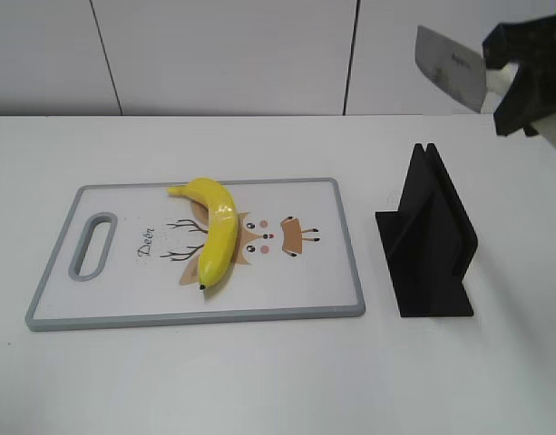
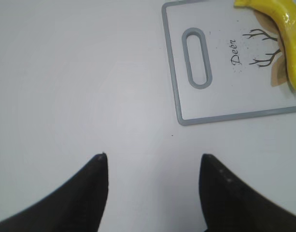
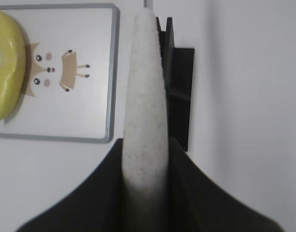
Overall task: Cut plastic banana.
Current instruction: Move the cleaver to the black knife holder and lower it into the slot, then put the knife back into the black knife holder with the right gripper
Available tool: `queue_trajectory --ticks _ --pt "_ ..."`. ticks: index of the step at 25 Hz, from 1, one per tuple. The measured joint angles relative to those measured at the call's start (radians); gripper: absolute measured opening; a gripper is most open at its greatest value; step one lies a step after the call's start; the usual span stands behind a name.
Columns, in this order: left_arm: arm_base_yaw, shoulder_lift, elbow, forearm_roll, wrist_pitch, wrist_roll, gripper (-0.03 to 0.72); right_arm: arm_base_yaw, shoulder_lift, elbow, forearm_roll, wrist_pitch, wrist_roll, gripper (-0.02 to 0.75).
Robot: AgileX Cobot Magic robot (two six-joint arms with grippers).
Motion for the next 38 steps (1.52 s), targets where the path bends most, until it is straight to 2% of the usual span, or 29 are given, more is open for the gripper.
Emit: queue_trajectory --ticks 8,19,23,38 --pt "0.0 -0.342 0.261 0.002 -0.065 -0.003 0.551 0.0 0.0 0.189 0.034 -0.124 0.016 0.172" --pt "0.0 -0.779 0.481 0.003 -0.067 -0.003 0.543 0.0 0.0 0.219 0.034 -0.155 0.018 0.172" --pt "0.0 -0.866 0.496 0.003 -0.083 -0.003 0.541 0.0 0.014 0.219 0.034 -0.152 0.019 0.172" --pt "0.0 -0.869 0.503 0.003 -0.089 -0.004 0.531 0.0 0.09 0.219 0.086 -0.088 0.016 0.17"
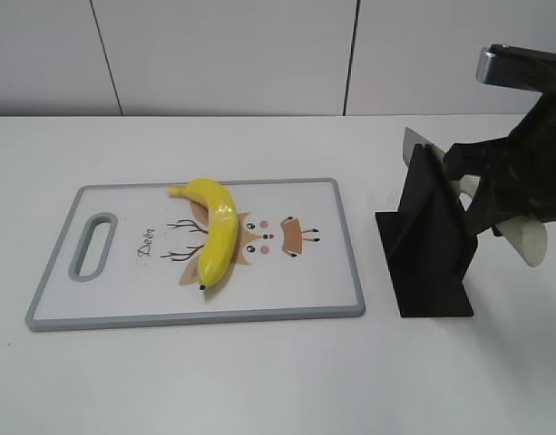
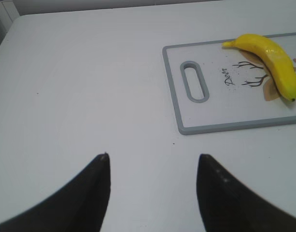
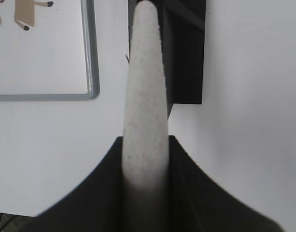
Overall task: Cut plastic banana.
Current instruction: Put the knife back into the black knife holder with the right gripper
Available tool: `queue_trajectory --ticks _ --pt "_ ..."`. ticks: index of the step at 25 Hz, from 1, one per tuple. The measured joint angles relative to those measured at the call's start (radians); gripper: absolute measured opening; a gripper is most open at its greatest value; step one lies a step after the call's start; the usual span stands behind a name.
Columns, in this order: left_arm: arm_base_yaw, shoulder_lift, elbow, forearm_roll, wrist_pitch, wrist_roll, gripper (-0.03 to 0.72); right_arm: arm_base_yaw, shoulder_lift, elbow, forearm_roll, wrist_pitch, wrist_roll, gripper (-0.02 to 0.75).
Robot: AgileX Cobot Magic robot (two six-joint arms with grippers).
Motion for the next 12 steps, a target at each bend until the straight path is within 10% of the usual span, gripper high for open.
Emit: queue_trajectory --ticks 4,12 --pt "0.0 0.0 0.0 0.0 0.0 0.0 0.531 0.0 0.0 0.0 0.004 0.018 -0.018 0.193" --pt "0.0 0.0 0.0 0.0 0.0 0.0 0.531 0.0 0.0 0.0 0.028 0.035 -0.053 0.611"
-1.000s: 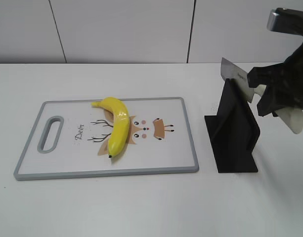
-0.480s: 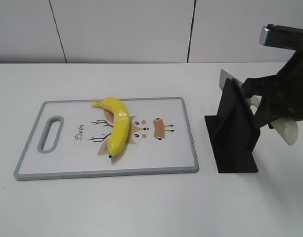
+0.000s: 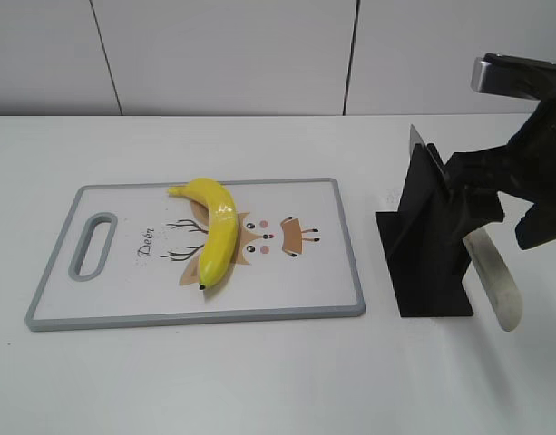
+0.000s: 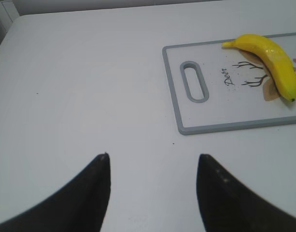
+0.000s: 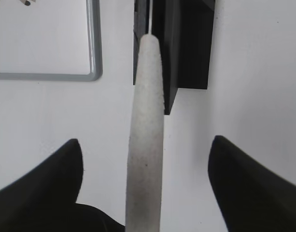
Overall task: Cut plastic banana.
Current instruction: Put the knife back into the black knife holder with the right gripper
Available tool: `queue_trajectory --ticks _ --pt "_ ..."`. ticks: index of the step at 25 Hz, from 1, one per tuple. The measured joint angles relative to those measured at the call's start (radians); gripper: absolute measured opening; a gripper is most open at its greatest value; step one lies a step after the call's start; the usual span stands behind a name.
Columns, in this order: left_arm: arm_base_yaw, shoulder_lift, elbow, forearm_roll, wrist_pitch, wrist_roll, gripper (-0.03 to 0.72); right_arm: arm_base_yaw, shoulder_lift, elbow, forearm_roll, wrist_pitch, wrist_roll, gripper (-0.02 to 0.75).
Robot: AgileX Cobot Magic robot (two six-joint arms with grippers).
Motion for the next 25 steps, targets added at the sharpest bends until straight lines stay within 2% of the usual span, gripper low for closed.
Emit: queue_trajectory --ticks 6,14,25 --pt "0.0 0.0 0.0 0.0 0.0 0.0 0.514 0.0 -0.026 0.0 0.011 0.023 -0.073 0.629" --pt "0.0 0.0 0.0 0.0 -0.001 0.0 0.513 0.0 -0.33 0.023 0.014 0.087 -0.284 0.629" --pt "0.0 0.0 0.0 0.0 -0.002 0.0 0.512 0.0 -0.855 0.382 0.006 -0.001 -0.401 0.589"
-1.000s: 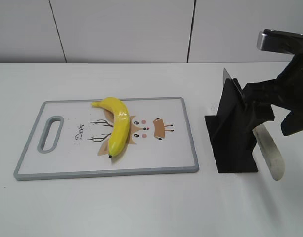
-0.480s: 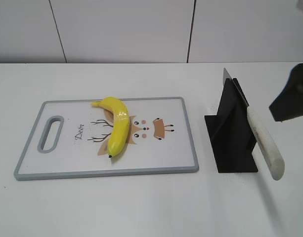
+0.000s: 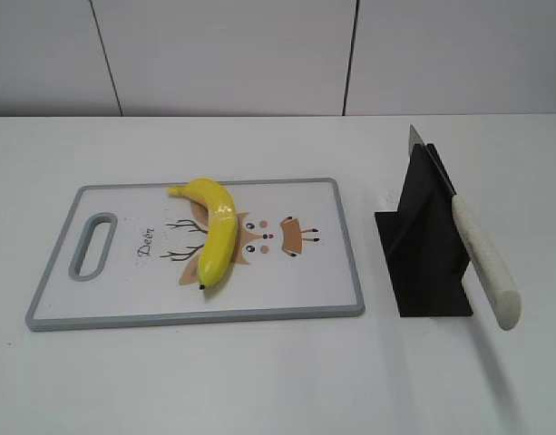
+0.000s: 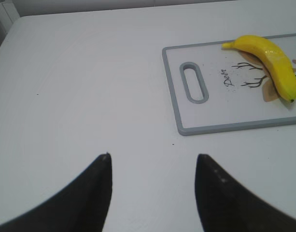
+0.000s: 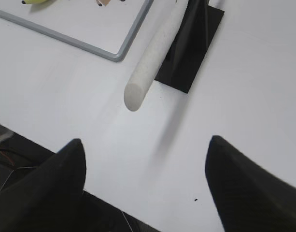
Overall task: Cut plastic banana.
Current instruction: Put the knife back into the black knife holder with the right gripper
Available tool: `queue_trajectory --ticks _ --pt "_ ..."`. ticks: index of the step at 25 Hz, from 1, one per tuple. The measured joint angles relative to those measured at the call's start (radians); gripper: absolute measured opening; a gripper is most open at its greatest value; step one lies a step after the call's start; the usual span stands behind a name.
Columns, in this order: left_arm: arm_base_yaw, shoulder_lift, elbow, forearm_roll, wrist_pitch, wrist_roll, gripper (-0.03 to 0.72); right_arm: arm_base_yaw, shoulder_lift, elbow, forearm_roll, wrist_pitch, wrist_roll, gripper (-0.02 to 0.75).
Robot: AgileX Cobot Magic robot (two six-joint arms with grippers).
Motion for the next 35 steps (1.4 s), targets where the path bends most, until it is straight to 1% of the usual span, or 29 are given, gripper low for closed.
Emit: queue_trajectory --ticks 4,10,17,22,24,26,32,35 --pt "0.0 0.0 0.0 0.0 -0.001 0.0 0.512 0.0 -0.172 0.066 -0.004 0.015 -0.002 0.589" --pt "0.0 0.0 0.0 0.0 -0.002 0.0 0.512 0.0 -0.397 0.089 -0.007 0.09 -0.003 0.589" --pt "0.0 0.0 0.0 0.0 -0.003 0.0 0.501 0.0 -0.564 0.104 -0.011 0.106 -0.004 0.589" --pt "0.001 0.0 0.0 0.0 -0.004 0.0 0.498 -0.003 -0.614 0.104 -0.007 0.107 -0.004 0.587" --pt "0.001 0.0 0.0 0.0 -0.004 0.0 0.498 -0.025 -0.614 0.104 0.003 0.107 -0.004 0.58" --pt "0.001 0.0 0.0 0.0 -0.004 0.0 0.498 -0.066 -0.614 0.104 0.009 0.107 -0.004 0.577" --pt "0.001 0.0 0.0 0.0 -0.004 0.0 0.498 -0.225 -0.614 0.104 0.011 0.107 -0.004 0.577" --pt "0.001 0.0 0.0 0.0 -0.004 0.0 0.498 -0.254 -0.614 0.104 0.011 0.107 -0.004 0.577"
